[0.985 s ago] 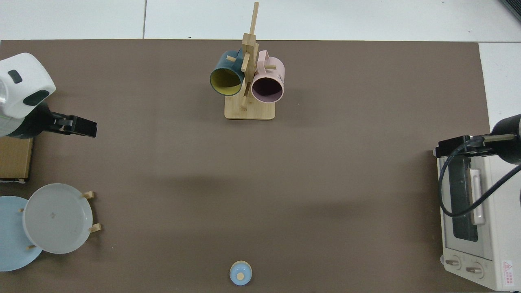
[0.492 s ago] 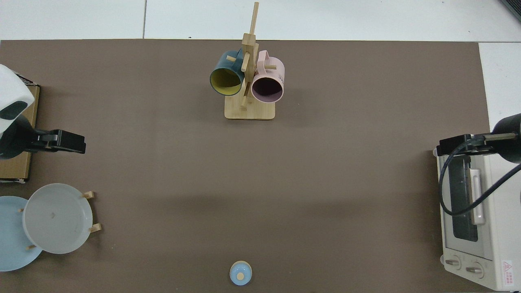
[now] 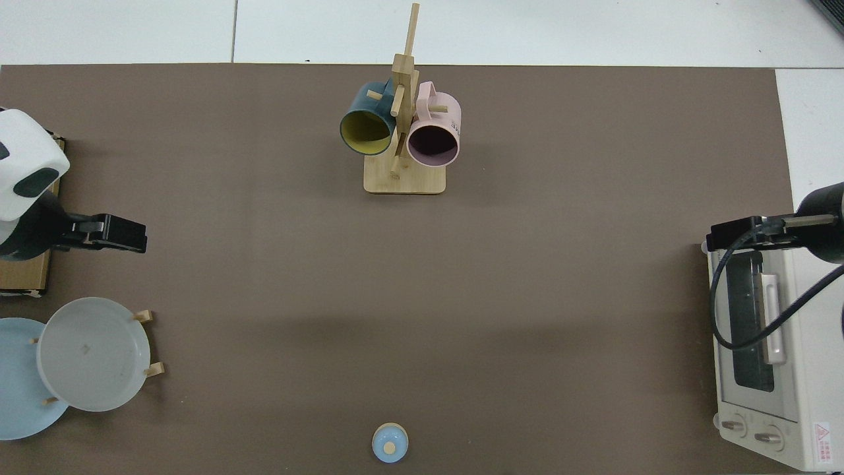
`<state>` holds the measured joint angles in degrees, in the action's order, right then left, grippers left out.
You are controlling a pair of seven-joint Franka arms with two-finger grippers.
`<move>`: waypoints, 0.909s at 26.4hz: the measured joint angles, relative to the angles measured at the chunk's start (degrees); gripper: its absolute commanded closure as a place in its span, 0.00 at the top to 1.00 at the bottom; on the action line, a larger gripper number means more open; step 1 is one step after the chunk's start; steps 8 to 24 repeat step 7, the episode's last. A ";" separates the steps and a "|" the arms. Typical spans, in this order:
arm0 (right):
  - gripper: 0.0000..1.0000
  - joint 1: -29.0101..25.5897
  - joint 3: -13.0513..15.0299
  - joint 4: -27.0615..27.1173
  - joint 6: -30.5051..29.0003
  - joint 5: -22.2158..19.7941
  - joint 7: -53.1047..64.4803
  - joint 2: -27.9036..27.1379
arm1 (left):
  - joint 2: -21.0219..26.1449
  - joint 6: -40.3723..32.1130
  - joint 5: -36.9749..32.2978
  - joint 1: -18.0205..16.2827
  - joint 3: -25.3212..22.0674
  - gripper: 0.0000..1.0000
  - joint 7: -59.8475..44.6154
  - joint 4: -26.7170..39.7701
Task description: Put markers into pen holder
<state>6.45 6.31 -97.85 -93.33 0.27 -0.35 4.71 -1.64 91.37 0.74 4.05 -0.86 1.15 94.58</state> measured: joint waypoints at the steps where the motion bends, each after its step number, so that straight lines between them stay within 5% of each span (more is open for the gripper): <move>1: 1.00 0.01 -0.05 0.00 0.00 0.00 0.00 0.00 | 0.04 0.03 0.00 0.00 0.02 1.00 0.00 0.04; 24: 1.00 0.02 -0.04 0.00 -0.01 0.00 0.00 0.00 | 0.32 0.11 0.00 0.00 0.03 1.00 0.02 0.14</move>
